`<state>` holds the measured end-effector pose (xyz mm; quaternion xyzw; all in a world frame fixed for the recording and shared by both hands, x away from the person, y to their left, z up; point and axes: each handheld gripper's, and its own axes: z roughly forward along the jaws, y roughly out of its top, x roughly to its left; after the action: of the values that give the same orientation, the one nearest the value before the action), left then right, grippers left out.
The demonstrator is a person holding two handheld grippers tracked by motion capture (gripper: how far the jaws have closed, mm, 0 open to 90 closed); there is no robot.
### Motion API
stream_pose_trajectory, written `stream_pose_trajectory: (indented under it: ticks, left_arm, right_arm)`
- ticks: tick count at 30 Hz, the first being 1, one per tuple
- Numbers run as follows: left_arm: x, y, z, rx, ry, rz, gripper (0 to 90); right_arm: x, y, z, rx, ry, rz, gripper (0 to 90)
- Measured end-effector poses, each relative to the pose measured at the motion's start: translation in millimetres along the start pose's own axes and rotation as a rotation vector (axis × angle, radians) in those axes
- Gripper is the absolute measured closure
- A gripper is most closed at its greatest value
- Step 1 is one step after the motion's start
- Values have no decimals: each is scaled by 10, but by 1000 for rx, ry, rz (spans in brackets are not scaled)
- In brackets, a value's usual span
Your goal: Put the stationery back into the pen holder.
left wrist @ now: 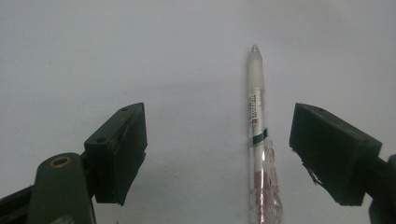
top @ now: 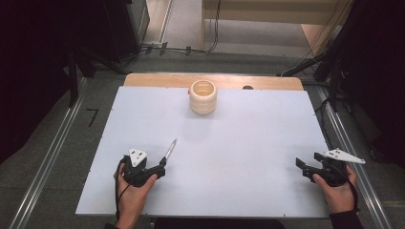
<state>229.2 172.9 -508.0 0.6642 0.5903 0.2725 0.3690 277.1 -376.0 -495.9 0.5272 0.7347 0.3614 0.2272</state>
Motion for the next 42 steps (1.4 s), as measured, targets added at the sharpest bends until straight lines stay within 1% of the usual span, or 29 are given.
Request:
stream_pose_trajectory:
  ticks: [7, 9, 14, 20, 24, 30, 35, 38, 42]
  left_arm:
    - [-36, 53, 97, 10, 8, 11, 215]
    - [-32, 58, 122, 13, 16, 13, 215]
    - [-16, 86, 155, 12, 22, 2, 215]
    - [-12, 106, 202, 18, 27, 8, 214]
    - [-26, 128, 238, 21, 21, 12, 214]
    - [-80, 170, 310, 36, 7, 30, 216]
    - [-105, 201, 358, 43, 1, 40, 250]
    - [-109, 212, 387, 50, -3, 37, 258]
    - [-122, 230, 411, 58, -4, 46, 264]
  right_arm:
    - [-2, 3, -5, -3, -1, 0, 192]
    - [-4, 1, -6, -2, -1, -1, 192]
    - [-3, -3, -6, -2, -1, 0, 192]
    - [1, -2, -3, 0, -1, -1, 192]
    - [1, -2, -3, -2, 0, -3, 192]
    - [1, -3, -3, -2, 1, -2, 191]
    - [-2, -4, -6, -1, 1, 2, 192]
    - [-1, -5, -5, -1, 1, 1, 192]
    - [-3, -5, -7, 0, 1, 4, 192]
